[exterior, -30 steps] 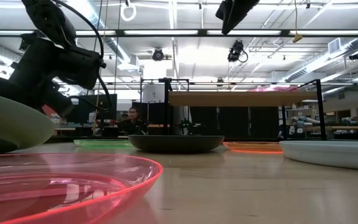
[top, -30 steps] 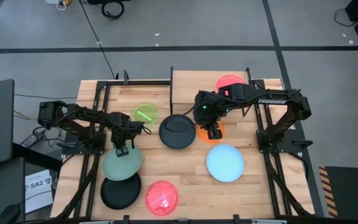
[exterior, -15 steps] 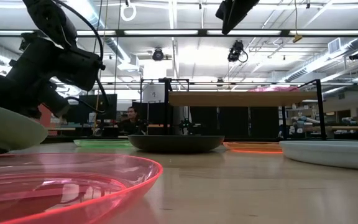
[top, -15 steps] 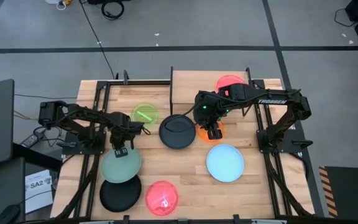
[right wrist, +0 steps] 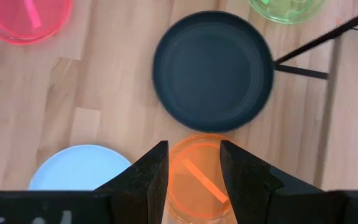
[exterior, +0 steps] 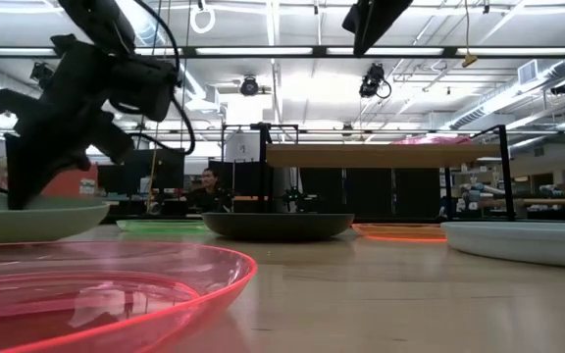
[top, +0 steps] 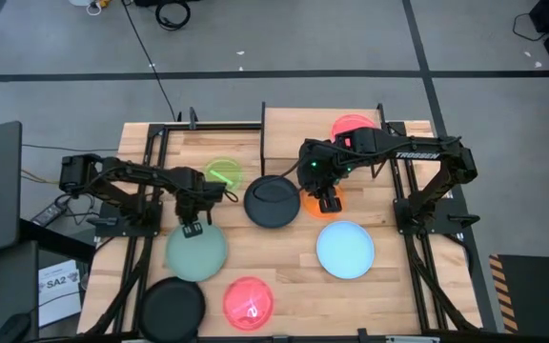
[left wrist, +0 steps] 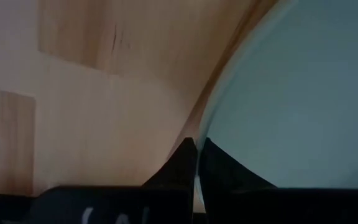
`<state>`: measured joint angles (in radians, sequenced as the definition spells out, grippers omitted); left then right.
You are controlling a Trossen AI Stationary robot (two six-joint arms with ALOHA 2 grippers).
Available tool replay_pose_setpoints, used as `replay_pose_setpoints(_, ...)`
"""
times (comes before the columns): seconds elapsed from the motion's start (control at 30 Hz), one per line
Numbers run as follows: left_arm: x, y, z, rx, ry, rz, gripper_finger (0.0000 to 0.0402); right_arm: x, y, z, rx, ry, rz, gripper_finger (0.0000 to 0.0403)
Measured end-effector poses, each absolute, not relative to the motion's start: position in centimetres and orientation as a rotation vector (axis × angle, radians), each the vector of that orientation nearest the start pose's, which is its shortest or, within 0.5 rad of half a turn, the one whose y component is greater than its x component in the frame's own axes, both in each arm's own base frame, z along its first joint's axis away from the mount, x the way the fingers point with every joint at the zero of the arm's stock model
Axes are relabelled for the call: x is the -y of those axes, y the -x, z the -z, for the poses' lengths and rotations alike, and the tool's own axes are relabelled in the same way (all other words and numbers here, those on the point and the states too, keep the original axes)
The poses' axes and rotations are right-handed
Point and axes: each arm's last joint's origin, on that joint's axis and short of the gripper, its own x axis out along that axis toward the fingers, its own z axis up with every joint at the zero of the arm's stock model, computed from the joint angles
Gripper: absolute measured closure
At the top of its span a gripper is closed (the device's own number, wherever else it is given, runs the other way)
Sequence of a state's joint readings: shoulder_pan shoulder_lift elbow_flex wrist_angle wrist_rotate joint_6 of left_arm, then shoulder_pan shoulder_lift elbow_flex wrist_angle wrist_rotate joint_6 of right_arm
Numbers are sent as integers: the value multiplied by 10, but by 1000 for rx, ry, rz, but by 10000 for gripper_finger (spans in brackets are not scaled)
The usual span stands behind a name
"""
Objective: Place and stack plates onto a shelf
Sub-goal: Put the left blue plate on the shelf
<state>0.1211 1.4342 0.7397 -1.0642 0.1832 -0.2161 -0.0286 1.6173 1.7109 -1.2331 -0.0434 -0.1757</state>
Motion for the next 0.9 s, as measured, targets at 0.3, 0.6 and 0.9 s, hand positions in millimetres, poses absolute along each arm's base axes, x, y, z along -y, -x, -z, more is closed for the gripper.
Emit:
replay_pose_setpoints(0.3, -20, -207, -182, -1690, 388, -120, 389, 8, -309, -361, -1158, 113, -104, 252)
replay_pose_setpoints(0.6, -23, -234, -234, -1544, 299, -24, 389, 9, -301, -360, -1234, 88, -52, 252)
replay_pose_setpoints(0.9, -37, -255, -295, -1314, 262, -15, 389, 10, -288, -372, -1198, 103, 1, 252)
